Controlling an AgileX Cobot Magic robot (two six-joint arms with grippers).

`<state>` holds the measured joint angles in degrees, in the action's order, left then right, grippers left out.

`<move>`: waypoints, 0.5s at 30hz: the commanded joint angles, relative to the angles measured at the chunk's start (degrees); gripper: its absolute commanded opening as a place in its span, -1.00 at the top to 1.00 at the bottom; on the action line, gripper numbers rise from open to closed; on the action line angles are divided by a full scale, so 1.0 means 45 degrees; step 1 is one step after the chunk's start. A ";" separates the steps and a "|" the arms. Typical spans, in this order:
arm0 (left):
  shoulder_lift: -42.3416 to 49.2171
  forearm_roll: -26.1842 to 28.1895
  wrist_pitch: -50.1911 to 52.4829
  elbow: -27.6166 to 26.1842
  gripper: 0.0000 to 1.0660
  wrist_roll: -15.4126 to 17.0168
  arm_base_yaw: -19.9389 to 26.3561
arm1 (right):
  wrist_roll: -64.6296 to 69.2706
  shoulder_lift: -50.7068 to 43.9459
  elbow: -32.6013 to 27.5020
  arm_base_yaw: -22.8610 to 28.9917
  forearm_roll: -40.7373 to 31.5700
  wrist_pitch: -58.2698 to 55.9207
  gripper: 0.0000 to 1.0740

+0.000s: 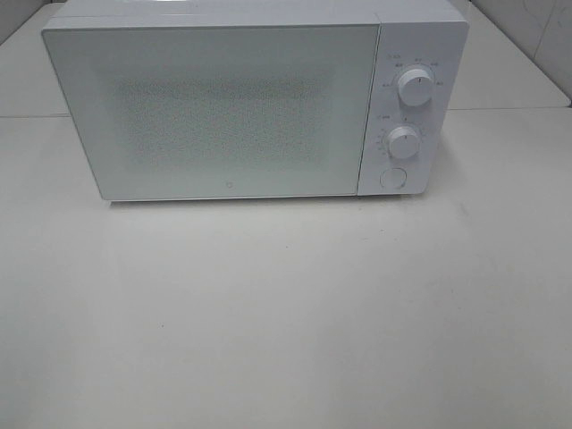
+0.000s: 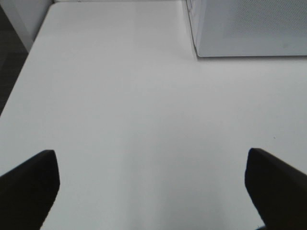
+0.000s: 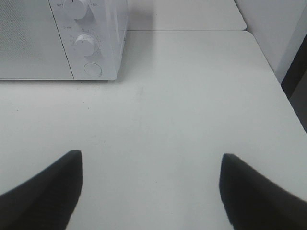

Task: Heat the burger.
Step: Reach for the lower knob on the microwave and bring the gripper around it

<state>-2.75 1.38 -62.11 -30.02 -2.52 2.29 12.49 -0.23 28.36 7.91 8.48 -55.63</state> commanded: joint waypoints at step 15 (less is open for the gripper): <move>0.0866 0.0115 0.0166 0.0076 -0.84 0.0000 0.0458 | -0.0013 -0.0344 0.0000 -0.0076 -0.0025 0.0076 -0.40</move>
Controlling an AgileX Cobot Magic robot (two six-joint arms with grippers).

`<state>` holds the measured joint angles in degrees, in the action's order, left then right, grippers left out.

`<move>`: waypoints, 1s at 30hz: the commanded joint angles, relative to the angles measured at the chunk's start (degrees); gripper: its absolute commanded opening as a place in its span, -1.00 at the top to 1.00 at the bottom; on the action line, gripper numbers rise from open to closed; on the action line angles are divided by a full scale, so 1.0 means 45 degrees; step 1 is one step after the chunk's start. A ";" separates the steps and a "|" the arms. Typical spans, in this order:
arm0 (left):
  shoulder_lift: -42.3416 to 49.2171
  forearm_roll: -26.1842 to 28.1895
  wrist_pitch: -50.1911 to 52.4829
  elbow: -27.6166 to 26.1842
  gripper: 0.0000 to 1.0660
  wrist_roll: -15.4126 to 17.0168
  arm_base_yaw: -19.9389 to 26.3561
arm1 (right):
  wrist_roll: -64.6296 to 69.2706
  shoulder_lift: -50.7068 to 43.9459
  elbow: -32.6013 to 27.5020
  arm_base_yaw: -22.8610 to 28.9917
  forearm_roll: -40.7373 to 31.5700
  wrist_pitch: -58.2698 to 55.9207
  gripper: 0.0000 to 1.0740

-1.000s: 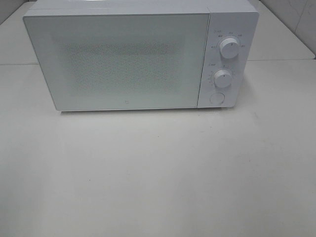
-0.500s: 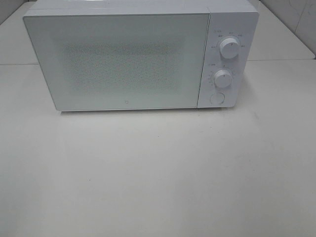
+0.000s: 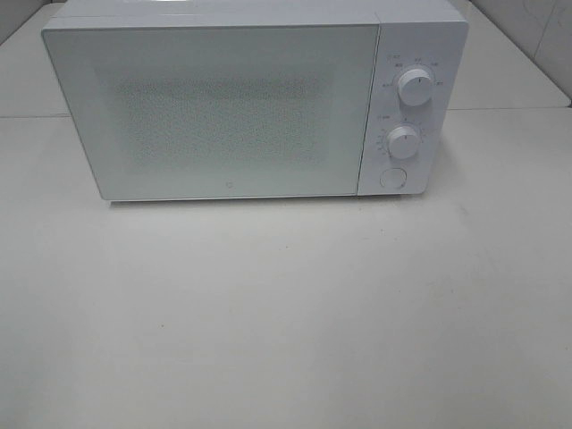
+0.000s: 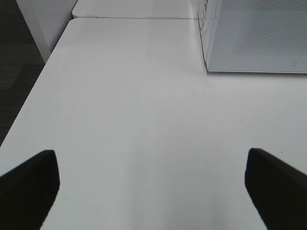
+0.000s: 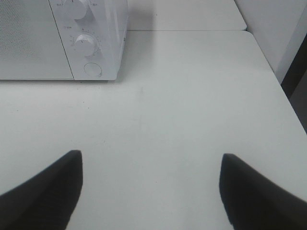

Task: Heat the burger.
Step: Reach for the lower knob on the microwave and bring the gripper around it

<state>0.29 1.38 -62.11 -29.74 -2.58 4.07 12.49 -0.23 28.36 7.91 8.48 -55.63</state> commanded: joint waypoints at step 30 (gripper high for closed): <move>0.0191 0.0115 0.0166 0.0013 -0.84 0.0013 0.0064 | -0.0013 -0.0344 0.0000 -0.0076 -0.0025 0.0076 -0.40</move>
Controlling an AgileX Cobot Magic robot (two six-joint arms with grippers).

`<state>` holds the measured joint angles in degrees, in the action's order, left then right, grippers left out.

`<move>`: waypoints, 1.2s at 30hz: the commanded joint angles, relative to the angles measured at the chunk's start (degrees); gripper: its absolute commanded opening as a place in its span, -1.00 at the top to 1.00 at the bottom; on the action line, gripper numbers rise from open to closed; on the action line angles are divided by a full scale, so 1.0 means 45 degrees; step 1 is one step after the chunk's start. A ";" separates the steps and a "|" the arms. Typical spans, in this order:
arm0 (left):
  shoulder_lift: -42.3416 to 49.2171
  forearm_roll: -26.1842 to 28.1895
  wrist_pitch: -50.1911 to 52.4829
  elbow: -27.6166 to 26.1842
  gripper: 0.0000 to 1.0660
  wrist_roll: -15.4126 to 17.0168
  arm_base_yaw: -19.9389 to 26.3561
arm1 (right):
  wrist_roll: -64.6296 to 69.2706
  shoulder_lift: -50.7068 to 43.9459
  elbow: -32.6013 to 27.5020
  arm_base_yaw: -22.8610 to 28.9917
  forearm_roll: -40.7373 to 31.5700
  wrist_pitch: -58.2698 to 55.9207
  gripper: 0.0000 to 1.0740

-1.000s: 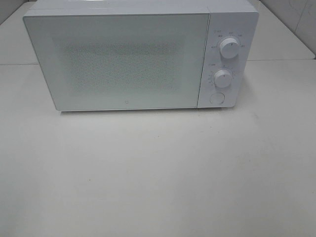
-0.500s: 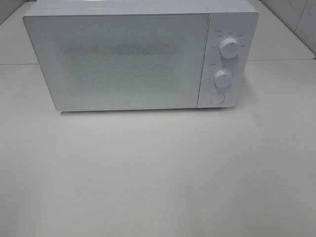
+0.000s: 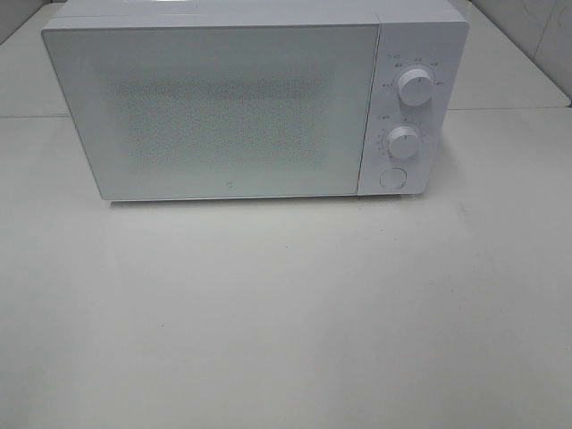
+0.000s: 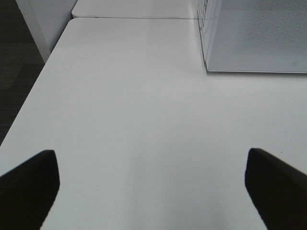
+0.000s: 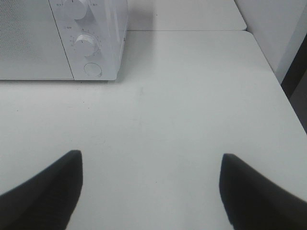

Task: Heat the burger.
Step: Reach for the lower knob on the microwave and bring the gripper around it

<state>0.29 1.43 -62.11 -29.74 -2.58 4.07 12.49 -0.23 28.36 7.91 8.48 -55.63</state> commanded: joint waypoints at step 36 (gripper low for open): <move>0.0191 0.0102 0.0166 0.0013 -0.84 0.0013 0.0064 | -0.0013 0.5781 -0.0598 -0.0076 0.0535 0.8174 -0.39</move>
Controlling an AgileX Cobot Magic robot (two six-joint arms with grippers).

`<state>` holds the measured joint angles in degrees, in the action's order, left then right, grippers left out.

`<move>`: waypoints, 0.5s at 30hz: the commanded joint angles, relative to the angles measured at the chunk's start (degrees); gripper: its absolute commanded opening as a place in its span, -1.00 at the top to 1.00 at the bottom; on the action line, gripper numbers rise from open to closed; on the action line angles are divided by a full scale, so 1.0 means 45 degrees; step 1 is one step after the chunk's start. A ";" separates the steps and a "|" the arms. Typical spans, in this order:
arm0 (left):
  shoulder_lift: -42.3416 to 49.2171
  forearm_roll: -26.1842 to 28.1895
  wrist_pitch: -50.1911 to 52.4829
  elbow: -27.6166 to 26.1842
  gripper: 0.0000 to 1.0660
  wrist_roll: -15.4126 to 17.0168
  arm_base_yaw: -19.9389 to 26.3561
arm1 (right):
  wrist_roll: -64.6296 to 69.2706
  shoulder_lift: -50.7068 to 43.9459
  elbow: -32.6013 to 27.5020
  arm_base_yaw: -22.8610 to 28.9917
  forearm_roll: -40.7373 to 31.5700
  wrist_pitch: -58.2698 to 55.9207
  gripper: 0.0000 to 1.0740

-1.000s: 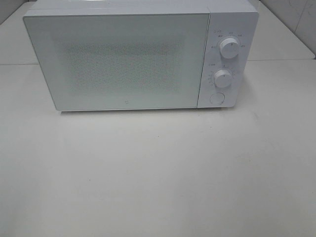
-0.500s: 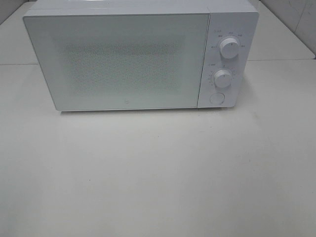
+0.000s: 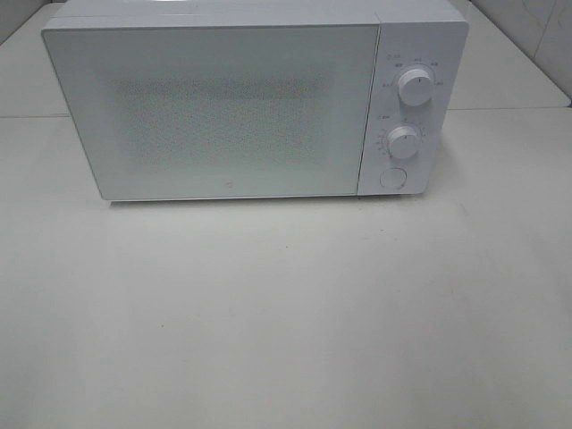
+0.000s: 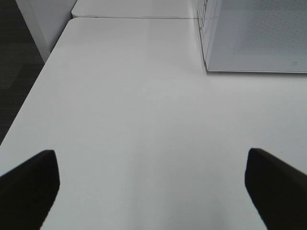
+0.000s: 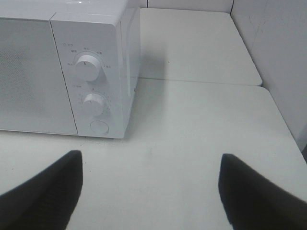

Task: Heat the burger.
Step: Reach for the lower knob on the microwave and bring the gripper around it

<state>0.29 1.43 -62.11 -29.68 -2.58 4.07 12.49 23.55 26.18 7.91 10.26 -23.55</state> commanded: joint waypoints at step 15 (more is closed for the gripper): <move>0.0191 0.0102 0.0166 0.0000 -0.84 0.0013 0.0064 | 0.0000 0.4100 -0.0166 -0.0076 0.0064 0.4775 -0.39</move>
<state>0.29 1.49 -62.11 -29.68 -2.58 4.07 12.49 41.77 25.38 7.91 10.26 -3.55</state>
